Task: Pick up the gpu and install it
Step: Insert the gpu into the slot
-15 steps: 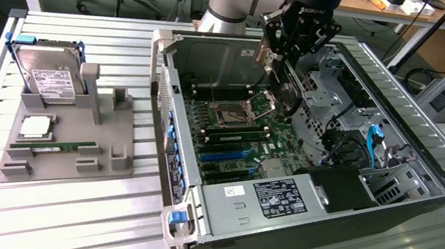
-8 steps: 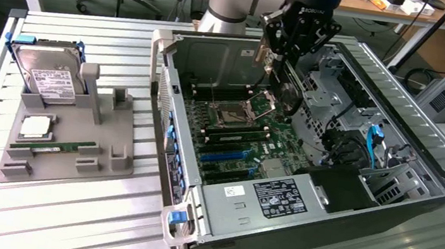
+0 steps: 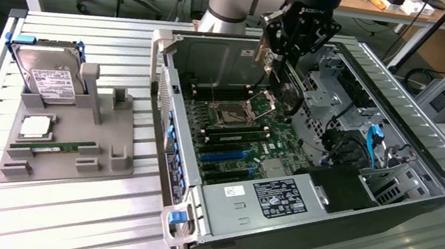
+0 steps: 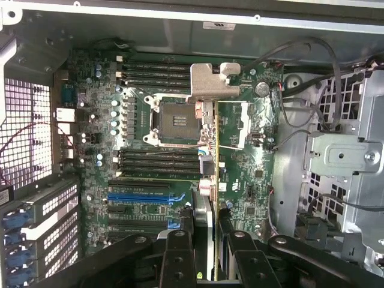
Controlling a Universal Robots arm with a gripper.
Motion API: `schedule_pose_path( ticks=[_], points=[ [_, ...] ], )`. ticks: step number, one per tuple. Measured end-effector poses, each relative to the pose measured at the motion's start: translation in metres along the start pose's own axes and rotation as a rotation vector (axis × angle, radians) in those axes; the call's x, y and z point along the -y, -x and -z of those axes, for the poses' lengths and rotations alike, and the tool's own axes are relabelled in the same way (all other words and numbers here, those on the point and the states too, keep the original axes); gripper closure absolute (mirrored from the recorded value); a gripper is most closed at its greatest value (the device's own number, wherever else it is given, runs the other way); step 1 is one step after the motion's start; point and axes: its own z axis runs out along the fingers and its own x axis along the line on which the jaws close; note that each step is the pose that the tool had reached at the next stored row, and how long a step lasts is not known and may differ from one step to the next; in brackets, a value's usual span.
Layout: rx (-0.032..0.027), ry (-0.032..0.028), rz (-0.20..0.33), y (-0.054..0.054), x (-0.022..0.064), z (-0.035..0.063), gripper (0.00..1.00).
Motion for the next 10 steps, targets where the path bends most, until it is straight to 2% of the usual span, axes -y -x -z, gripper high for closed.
schedule_pose_path(
  ticks=[10],
  points=[
    [0.0014, 0.0006, 0.02, 0.0, 0.0, 0.0, 0.73]
  ],
)
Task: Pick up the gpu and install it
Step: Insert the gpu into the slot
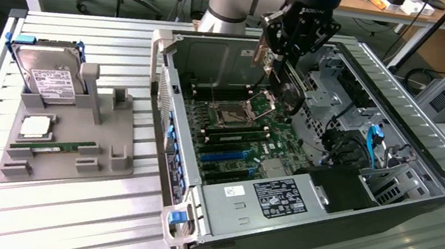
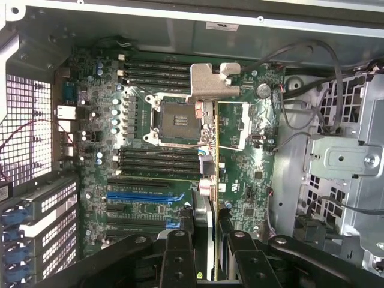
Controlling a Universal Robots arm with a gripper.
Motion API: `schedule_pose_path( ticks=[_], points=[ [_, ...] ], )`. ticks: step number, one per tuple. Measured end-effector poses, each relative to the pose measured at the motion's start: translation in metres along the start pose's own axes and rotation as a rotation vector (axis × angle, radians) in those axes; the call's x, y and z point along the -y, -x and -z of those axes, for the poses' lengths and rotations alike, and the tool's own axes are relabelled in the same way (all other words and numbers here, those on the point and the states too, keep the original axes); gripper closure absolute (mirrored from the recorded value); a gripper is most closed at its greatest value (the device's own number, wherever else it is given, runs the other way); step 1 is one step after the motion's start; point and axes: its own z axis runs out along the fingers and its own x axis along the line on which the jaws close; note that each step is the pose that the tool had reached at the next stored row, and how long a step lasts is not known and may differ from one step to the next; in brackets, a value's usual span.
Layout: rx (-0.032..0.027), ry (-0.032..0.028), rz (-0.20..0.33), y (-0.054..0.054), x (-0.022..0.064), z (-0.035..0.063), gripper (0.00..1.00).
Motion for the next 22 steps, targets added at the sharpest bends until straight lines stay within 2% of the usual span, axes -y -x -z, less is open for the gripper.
schedule_pose_path(
  ticks=[22],
  points=[
    [0.0019, 0.0002, 0.028, 0.0, 0.0, 0.0, 0.73]
  ],
)
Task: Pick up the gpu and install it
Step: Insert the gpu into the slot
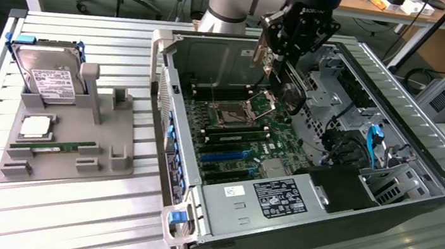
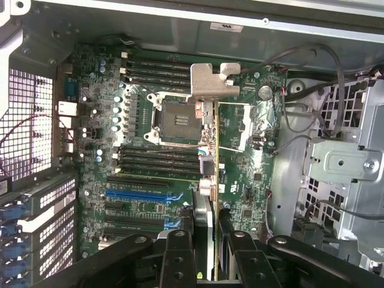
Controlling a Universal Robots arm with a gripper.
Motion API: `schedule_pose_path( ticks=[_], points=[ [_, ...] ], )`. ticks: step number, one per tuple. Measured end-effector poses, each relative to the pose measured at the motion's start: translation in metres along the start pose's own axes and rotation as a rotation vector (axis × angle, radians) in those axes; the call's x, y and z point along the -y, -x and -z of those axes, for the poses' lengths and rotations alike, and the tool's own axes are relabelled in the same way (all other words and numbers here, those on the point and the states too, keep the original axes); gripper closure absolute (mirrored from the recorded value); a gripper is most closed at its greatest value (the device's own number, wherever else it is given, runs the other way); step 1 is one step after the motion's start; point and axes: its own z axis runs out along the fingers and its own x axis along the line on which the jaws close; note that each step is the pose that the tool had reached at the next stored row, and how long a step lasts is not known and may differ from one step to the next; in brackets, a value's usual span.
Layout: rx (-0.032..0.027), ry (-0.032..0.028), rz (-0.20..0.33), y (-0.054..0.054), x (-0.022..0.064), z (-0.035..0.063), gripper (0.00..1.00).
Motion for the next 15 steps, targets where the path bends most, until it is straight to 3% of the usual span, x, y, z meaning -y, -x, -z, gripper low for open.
schedule_pose_path(
  ticks=[15],
  points=[
    [0.0039, 0.0016, 0.055, 0.0, 0.0, 0.0, 0.73]
  ],
)
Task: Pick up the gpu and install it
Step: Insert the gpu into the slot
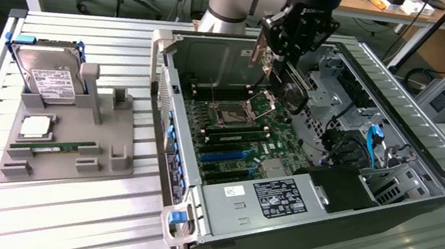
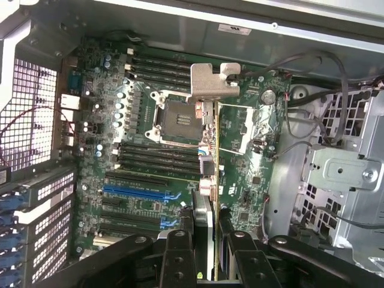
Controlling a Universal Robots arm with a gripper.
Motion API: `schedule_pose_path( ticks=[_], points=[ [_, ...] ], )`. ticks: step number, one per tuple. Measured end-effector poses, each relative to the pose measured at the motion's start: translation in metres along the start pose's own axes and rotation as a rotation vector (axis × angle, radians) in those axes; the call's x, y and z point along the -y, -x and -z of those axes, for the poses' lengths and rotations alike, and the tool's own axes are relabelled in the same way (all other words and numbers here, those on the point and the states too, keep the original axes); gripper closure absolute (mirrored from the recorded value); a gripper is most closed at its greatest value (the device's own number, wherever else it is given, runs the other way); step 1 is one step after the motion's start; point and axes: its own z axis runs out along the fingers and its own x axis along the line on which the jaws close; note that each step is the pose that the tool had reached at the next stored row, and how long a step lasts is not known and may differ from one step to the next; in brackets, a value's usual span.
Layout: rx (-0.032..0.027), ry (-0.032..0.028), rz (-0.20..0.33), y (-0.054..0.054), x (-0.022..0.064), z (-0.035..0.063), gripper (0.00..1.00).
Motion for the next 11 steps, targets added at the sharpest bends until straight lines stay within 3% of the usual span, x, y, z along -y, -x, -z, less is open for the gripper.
schedule_pose_path(
  ticks=[11],
  points=[
    [0.0012, 0.0005, 0.018, 0.0, 0.0, 0.0, 0.73]
  ],
)
